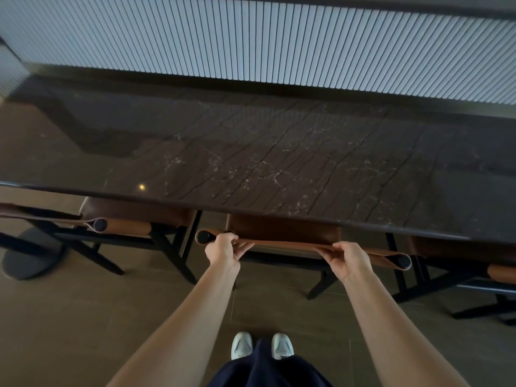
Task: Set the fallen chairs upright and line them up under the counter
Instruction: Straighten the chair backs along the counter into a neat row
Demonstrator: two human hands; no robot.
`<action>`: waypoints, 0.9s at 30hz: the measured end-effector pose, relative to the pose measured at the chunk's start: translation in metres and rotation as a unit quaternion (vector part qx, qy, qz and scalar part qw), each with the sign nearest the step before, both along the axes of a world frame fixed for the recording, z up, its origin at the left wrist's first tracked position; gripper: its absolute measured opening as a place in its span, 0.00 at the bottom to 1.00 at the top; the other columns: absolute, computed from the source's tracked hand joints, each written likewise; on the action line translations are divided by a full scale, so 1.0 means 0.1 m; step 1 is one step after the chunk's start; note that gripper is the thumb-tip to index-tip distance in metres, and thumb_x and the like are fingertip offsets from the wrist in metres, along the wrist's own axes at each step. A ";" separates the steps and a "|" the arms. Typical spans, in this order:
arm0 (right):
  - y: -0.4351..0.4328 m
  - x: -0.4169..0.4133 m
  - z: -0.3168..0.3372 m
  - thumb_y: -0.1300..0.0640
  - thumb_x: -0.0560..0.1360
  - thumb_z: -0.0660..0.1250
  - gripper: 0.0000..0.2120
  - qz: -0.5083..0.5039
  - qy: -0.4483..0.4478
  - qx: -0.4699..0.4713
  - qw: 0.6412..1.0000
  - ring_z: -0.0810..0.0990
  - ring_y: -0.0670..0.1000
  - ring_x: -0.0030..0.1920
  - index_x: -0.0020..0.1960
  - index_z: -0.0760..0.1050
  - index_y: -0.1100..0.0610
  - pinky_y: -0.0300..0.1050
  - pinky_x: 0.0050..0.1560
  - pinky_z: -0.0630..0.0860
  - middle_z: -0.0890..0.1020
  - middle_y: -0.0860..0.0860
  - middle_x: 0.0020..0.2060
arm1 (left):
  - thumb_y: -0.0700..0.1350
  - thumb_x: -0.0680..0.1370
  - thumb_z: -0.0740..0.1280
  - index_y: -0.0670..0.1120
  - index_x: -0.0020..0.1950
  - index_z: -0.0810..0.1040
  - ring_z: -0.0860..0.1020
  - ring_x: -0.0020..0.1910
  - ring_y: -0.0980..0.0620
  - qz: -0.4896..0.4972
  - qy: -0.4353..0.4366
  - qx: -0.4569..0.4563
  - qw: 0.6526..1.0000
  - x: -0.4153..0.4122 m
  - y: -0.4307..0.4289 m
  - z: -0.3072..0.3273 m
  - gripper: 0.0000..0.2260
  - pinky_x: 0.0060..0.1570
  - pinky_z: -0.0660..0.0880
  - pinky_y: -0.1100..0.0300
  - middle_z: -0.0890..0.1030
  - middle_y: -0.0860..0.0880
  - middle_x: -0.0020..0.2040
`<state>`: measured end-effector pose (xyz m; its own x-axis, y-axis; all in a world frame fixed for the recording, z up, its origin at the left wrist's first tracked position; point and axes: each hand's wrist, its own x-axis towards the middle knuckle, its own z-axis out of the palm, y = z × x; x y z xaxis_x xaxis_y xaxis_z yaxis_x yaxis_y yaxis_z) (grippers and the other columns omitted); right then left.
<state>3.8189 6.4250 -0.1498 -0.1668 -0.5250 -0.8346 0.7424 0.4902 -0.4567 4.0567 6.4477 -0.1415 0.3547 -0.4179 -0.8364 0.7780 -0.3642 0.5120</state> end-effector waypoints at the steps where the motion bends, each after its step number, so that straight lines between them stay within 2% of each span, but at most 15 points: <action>1: 0.01 0.00 0.01 0.75 0.77 0.56 0.11 0.000 0.000 0.002 1.000 0.76 0.68 0.47 0.53 0.68 0.61 0.64 0.30 0.79 0.71 0.65 0.51 | 0.27 0.76 0.60 0.40 0.49 0.73 0.80 0.50 0.38 -0.001 0.004 -0.001 1.000 0.01 0.00 0.00 0.09 0.41 0.80 0.46 0.77 0.36 0.52; 3: 0.02 0.02 0.01 0.74 0.78 0.56 0.12 0.001 -0.001 0.005 1.000 0.77 0.68 0.48 0.57 0.68 0.62 0.65 0.32 0.79 0.72 0.67 0.54 | 0.28 0.77 0.61 0.39 0.53 0.74 0.80 0.51 0.38 -0.009 0.007 -0.001 1.000 0.01 0.01 -0.01 0.09 0.42 0.80 0.45 0.78 0.36 0.53; 5: 0.03 0.02 0.03 0.71 0.79 0.55 0.17 -0.001 -0.003 0.012 1.000 0.76 0.69 0.53 0.67 0.66 0.64 0.69 0.42 0.78 0.71 0.68 0.62 | 0.31 0.78 0.63 0.39 0.55 0.74 0.80 0.51 0.38 -0.022 0.016 -0.007 1.000 0.01 0.02 -0.02 0.08 0.45 0.81 0.45 0.78 0.37 0.53; 8: 0.01 0.04 0.13 0.67 0.80 0.55 0.22 -0.012 -0.026 0.024 0.999 0.70 0.69 0.67 0.74 0.61 0.63 0.73 0.61 0.68 0.67 0.67 0.70 | 0.37 0.79 0.65 0.40 0.59 0.73 0.79 0.47 0.40 -0.029 0.032 -0.011 0.999 0.03 0.01 0.02 0.09 0.47 0.80 0.44 0.77 0.38 0.52; 11: 0.08 0.10 0.26 0.66 0.79 0.56 0.26 -0.029 -0.034 0.009 0.999 0.67 0.68 0.70 0.76 0.57 0.62 0.69 0.68 0.63 0.64 0.65 0.72 | 0.39 0.80 0.64 0.41 0.63 0.72 0.78 0.46 0.40 -0.042 0.050 -0.018 0.998 0.04 0.03 0.08 0.11 0.49 0.79 0.42 0.76 0.38 0.55; 13: 0.18 0.12 0.31 0.66 0.79 0.57 0.26 -0.037 -0.028 -0.001 0.999 0.67 0.65 0.71 0.76 0.57 0.62 0.66 0.69 0.64 0.65 0.64 0.73 | 0.40 0.80 0.64 0.41 0.66 0.70 0.77 0.50 0.39 -0.050 0.062 -0.027 0.996 0.03 0.06 0.12 0.15 0.52 0.77 0.43 0.74 0.38 0.59; 16: 0.34 0.13 0.38 0.65 0.80 0.57 0.27 -0.037 -0.021 -0.032 0.999 0.66 0.63 0.73 0.77 0.57 0.61 0.62 0.69 0.66 0.64 0.62 0.74 | 0.40 0.80 0.64 0.40 0.71 0.67 0.75 0.62 0.38 -0.059 0.083 -0.040 0.994 0.00 0.14 0.23 0.20 0.55 0.76 0.44 0.72 0.37 0.65; 18: 0.46 0.11 0.44 0.65 0.80 0.57 0.29 -0.018 -0.013 -0.052 0.998 0.65 0.63 0.73 0.79 0.53 0.60 0.60 0.68 0.68 0.61 0.62 0.76 | 0.39 0.80 0.62 0.38 0.70 0.67 0.73 0.65 0.39 -0.076 0.087 -0.054 0.992 -0.06 0.24 0.33 0.18 0.54 0.76 0.46 0.72 0.37 0.67; 20: 0.58 0.08 0.54 0.64 0.80 0.57 0.29 0.006 -0.019 -0.069 0.997 0.68 0.64 0.71 0.79 0.52 0.62 0.57 0.62 0.72 0.62 0.63 0.75 | 0.38 0.80 0.61 0.38 0.67 0.69 0.73 0.66 0.40 -0.103 0.076 -0.068 0.989 -0.16 0.36 0.42 0.16 0.54 0.76 0.48 0.71 0.38 0.69; 22: 0.72 0.03 0.64 0.62 0.81 0.57 0.25 0.022 -0.022 -0.080 0.996 0.75 0.64 0.64 0.76 0.58 0.64 0.57 0.54 0.77 0.71 0.64 0.69 | 0.39 0.81 0.61 0.40 0.68 0.69 0.73 0.67 0.42 -0.136 0.044 -0.075 0.987 -0.28 0.47 0.49 0.16 0.60 0.73 0.47 0.70 0.40 0.70; 24: 0.87 -0.06 0.71 0.61 0.81 0.57 0.18 0.042 -0.011 -0.085 0.995 0.80 0.62 0.56 0.70 0.67 0.63 0.60 0.49 0.78 0.80 0.61 0.59 | 0.42 0.81 0.61 0.42 0.70 0.69 0.74 0.66 0.45 -0.168 0.005 -0.086 0.982 -0.40 0.57 0.52 0.17 0.65 0.69 0.46 0.71 0.43 0.71; 27: 1.10 -0.27 0.81 0.56 0.81 0.58 0.14 0.079 0.013 -0.098 0.992 0.81 0.58 0.57 0.63 0.76 0.57 0.65 0.54 0.75 0.84 0.56 0.54 | 0.45 0.82 0.60 0.45 0.70 0.70 0.75 0.64 0.47 -0.197 -0.034 -0.113 0.973 -0.56 0.71 0.56 0.16 0.65 0.69 0.48 0.74 0.45 0.69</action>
<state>3.7919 6.5349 -0.0689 -0.0891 -0.6974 -0.7111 0.6497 0.5004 -0.5722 4.0003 6.5184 -0.0857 0.1803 -0.7033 -0.6877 0.5621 -0.5000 0.6588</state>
